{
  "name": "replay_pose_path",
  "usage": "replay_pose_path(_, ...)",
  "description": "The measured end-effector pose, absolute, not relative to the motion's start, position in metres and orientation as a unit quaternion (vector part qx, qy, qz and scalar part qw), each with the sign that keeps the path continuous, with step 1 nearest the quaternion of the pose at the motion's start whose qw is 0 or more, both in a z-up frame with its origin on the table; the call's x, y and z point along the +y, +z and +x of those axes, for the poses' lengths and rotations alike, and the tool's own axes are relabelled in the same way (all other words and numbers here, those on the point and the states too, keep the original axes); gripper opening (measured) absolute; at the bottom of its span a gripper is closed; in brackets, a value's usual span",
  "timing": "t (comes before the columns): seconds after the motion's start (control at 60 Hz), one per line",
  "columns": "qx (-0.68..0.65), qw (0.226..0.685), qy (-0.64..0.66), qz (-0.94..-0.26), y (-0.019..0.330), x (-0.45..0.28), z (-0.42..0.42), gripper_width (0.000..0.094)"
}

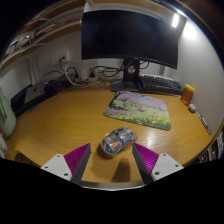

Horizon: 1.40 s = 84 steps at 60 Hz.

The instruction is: Arrange mouse

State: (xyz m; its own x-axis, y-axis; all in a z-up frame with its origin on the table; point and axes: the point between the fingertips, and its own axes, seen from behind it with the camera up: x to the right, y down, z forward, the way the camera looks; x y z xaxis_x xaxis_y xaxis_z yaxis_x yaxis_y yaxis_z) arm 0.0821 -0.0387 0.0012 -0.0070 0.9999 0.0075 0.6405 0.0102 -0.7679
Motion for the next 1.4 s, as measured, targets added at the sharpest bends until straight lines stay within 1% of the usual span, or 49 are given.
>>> replay_pose_path(0.167, -0.643, 0.300, 0.304, -0.635, -0.004, -0.043, 0.054, 0.0866)
replay_pose_path(0.55, -0.674, 0.290, 0.318, -0.601, -0.008, -0.066, 0.013, 0.0868)
replay_pose_path(0.667, -0.679, 0.282, 0.317, -0.598, -0.014, -0.070, 0.008, 0.0825)
replay_pose_path(0.7, -0.680, 0.282, 0.317, -0.598, -0.015, -0.070, 0.007, 0.0788)
replay_pose_path(0.717, -0.681, 0.281, 0.318, -0.597, -0.015, -0.070, 0.007, 0.0729)
replay_pose_path(0.75, -0.681, 0.280, 0.321, -0.595, -0.015, -0.070, 0.005, 0.0706)
replay_pose_path(0.783, -0.683, 0.282, 0.320, -0.593, -0.015, -0.069, 0.004, 0.0651)
replay_pose_path(0.817, -0.684, 0.282, 0.321, -0.591, -0.015, -0.069, 0.002, 0.0518)
replay_pose_path(0.833, -0.686, 0.282, 0.322, -0.589, -0.015, -0.070, 0.002, 0.0488)
replay_pose_path(0.867, -0.688, 0.283, 0.322, -0.585, -0.015, -0.070, 0.002, 0.0481)
replay_pose_path(0.883, -0.690, 0.284, 0.321, -0.583, -0.015, -0.069, 0.002, 0.0459)
replay_pose_path(0.933, -0.696, 0.284, 0.319, -0.578, -0.015, -0.070, 0.001, 0.0435)
replay_pose_path(1.017, -0.692, 0.280, 0.316, -0.586, -0.013, -0.067, 0.001, 0.0402)
replay_pose_path(1.067, -0.683, 0.280, 0.317, -0.595, -0.003, -0.062, -0.001, 0.0374)
replay_pose_path(1.1, -0.674, 0.282, 0.323, -0.602, 0.010, -0.059, -0.005, 0.0372)
replay_pose_path(1.183, -0.647, 0.295, 0.346, -0.612, 0.060, -0.048, -0.023, 0.0372)
replay_pose_path(1.25, -0.623, 0.314, 0.357, -0.621, 0.101, -0.029, -0.045, 0.0373)
replay_pose_path(1.3, -0.608, 0.327, 0.362, -0.627, 0.125, -0.011, -0.063, 0.0372)
replay_pose_path(1.35, -0.589, 0.335, 0.370, -0.636, 0.140, 0.008, -0.082, 0.0372)
replay_pose_path(1.4, -0.576, 0.345, 0.371, -0.642, 0.146, 0.029, -0.102, 0.0373)
